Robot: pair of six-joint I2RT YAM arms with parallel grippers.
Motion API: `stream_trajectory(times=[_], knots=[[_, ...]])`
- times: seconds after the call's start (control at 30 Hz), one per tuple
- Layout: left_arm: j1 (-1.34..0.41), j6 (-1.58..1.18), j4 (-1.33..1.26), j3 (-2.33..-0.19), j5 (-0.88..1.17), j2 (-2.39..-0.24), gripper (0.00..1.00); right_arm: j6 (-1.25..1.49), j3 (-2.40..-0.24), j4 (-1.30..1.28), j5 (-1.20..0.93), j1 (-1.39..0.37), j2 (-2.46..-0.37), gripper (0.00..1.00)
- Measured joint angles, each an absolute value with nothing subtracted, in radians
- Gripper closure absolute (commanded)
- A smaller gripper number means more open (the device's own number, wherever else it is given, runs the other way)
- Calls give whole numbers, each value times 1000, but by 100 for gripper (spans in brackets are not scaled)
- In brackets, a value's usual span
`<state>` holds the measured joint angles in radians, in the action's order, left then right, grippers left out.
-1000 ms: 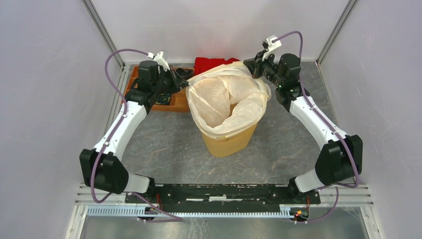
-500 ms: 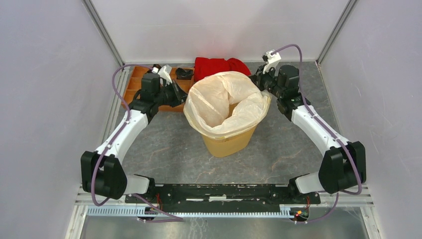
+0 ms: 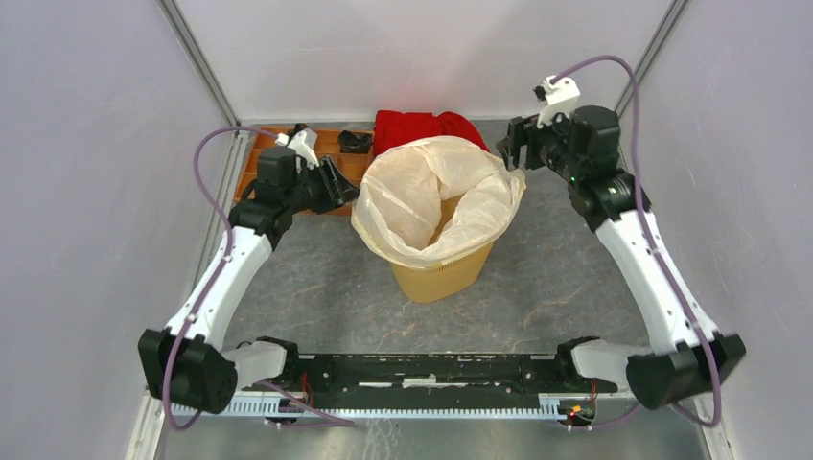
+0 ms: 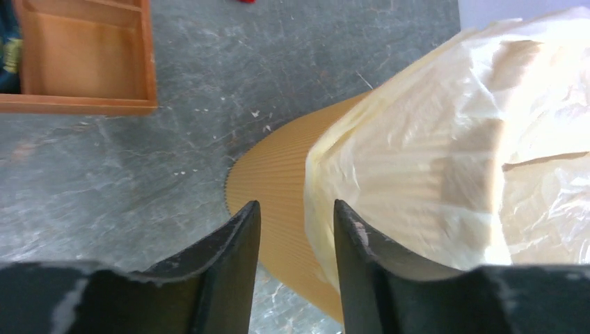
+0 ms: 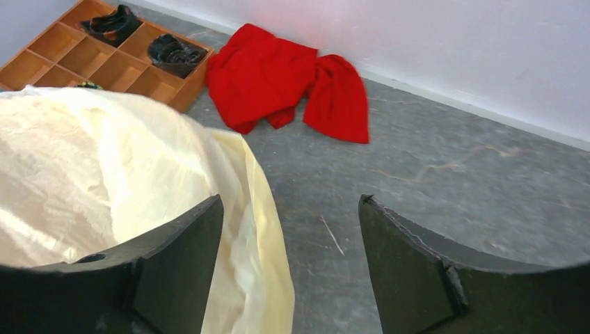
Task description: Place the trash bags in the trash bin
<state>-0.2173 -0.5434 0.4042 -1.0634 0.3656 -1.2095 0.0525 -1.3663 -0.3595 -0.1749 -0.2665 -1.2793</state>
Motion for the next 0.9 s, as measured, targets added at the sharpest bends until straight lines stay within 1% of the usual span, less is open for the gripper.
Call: stream_trajectory(times=[0.07,0.13,0.27,0.33,0.43,0.47,0.53,0.57,0.63,0.7,0.77,0.8,0.87,0.9], knots=[[-217,-534,439,-1071,332,-1163,40,39,-1357,-401,-139,-266,-1205,23],[-217,-529,468,-1076,300,-1110,38,35,-1336,-428,-117,-263,-1126,26],[-217,-527,496,-1080,278,-1019,37,45,-1265,-429,-166,-227,-1045,40],[-217,-534,490,-1070,291,-995,37,61,-1232,-428,-224,-186,-1042,41],[-217,-564,464,-1019,331,-976,37,86,-1192,-421,-309,-142,-1075,39],[-217,-580,450,-997,354,-977,39,93,-1175,-420,-336,-134,-1086,39],[-217,-614,425,-950,402,-987,47,105,-1140,-422,-377,-130,-1098,40],[-217,-630,409,-929,423,-992,51,109,-1127,-423,-393,-130,-1098,44],[-217,-660,381,-896,458,-1007,56,112,-1110,-419,-416,-130,-1097,51],[-217,-686,358,-871,485,-1018,59,117,-1091,-406,-434,-131,-1092,51],[-217,-708,327,-850,509,-1022,60,120,-1065,-395,-445,-131,-1084,52],[-217,-715,316,-842,517,-1022,61,120,-1052,-390,-447,-131,-1081,55],[-217,-730,283,-821,539,-1023,65,120,-1023,-381,-448,-130,-1074,67],[-217,-737,270,-811,550,-1023,69,120,-1010,-375,-450,-130,-1071,70]])
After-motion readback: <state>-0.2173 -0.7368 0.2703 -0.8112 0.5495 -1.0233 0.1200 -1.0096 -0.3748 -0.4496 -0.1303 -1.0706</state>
